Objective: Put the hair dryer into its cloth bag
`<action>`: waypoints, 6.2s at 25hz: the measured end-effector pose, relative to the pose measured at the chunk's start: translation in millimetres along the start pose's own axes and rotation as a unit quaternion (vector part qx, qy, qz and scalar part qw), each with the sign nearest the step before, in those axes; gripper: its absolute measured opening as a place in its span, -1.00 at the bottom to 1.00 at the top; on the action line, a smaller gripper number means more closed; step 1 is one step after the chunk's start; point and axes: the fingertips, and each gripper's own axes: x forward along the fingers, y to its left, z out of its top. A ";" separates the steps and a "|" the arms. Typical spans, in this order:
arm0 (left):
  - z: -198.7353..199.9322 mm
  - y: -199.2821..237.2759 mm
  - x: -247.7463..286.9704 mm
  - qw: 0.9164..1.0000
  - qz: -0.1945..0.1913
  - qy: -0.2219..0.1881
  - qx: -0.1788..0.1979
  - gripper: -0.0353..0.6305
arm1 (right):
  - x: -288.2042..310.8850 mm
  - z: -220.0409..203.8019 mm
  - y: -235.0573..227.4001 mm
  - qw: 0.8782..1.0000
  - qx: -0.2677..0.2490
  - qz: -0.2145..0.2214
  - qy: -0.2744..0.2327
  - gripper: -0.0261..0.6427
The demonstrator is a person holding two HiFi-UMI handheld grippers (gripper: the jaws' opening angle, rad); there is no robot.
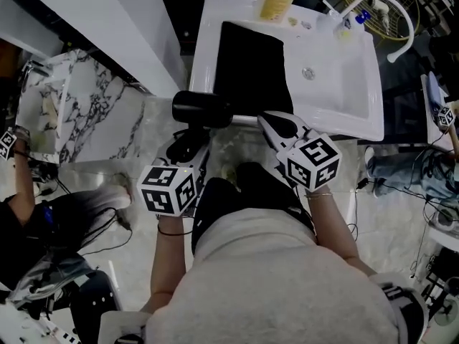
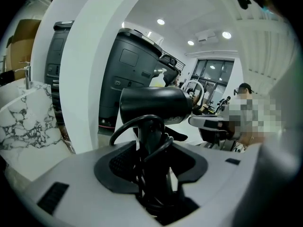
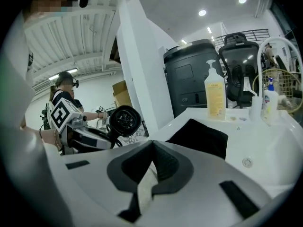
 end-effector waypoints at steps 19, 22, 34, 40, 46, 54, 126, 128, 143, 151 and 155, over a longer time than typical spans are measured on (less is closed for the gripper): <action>-33.0 -19.7 22.4 0.998 0.016 0.063 -0.023 -0.30 | 44.3 -41.3 -50.6 0.983 -0.104 0.061 0.137 -0.48; -41.8 -25.3 25.1 0.997 0.017 0.068 -0.031 -0.30 | 47.0 -54.5 -53.2 0.971 -0.149 0.080 0.169 -0.42; -66.8 -46.7 30.4 0.995 0.013 0.093 -0.036 -0.30 | 55.2 -82.1 -68.1 0.948 -0.199 0.098 0.226 -0.62; -74.3 -58.2 34.5 0.993 0.000 0.113 -0.023 -0.30 | 53.1 -78.0 -65.0 0.954 -0.177 0.112 0.214 -0.93; -71.1 -62.2 36.3 0.994 -0.001 0.107 -0.025 -0.30 | 51.0 -70.7 -64.8 0.959 -0.169 0.116 0.195 -0.60; -71.2 -63.2 36.4 0.994 0.005 0.103 -0.028 -0.30 | 56.8 -86.5 -64.3 0.950 -0.153 0.142 0.231 -0.38; -45.1 -27.6 111.4 0.968 0.082 0.235 0.023 -0.30 | 40.8 -45.6 -36.6 0.974 -0.017 0.189 0.125 -0.89; -47.9 -28.9 107.5 0.969 0.079 0.235 0.024 -0.30 | 41.0 -45.8 -37.1 0.975 -0.012 0.182 0.124 -0.89; -50.1 -30.7 102.8 0.978 0.039 0.205 0.002 -0.41 | 45.9 -44.6 -37.6 0.978 -0.011 0.167 0.124 -0.89; -38.7 -31.1 103.6 0.976 0.021 0.216 0.018 -0.45 | 48.0 -39.0 -40.3 0.978 -0.024 0.171 0.120 -0.89; -26.8 -30.2 105.9 0.977 0.010 0.213 0.011 -0.47 | 51.1 -36.6 -40.7 0.977 -0.026 0.171 0.121 -0.89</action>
